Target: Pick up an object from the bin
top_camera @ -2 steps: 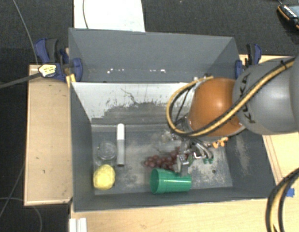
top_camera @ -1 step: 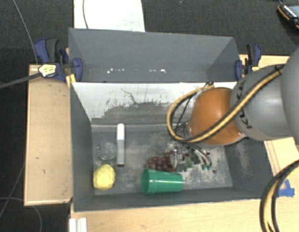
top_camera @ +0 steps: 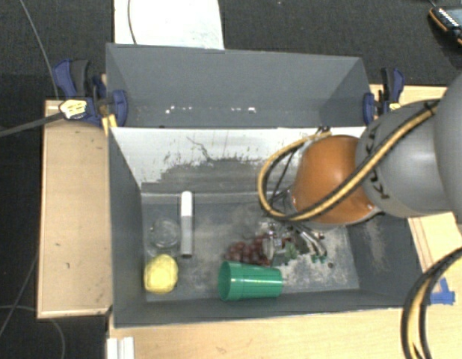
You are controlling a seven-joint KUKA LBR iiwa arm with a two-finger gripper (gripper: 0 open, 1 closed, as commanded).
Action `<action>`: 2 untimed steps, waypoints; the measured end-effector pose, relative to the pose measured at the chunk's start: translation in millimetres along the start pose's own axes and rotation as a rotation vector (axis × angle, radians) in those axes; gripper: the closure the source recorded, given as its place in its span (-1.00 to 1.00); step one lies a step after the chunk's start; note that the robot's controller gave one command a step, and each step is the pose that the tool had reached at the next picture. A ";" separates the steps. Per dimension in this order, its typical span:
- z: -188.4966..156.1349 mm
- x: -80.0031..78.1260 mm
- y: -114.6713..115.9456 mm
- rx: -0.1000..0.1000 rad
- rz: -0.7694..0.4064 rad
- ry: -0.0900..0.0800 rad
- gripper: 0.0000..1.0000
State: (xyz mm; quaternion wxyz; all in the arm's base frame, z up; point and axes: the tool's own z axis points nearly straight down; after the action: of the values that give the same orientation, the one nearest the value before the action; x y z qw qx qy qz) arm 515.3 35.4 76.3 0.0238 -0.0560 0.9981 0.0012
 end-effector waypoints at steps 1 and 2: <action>-6.6 1.5 0.4 -0.001 0.001 0.005 1.00; -31.1 2.0 0.6 -0.001 0.002 0.010 1.00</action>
Offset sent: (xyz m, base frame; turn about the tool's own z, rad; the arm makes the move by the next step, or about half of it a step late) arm -0.0012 0.0001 0.0583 0.0007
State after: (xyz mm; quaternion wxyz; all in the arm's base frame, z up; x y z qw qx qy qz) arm 511.8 35.7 107.3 0.0185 -0.0548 0.9983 0.0015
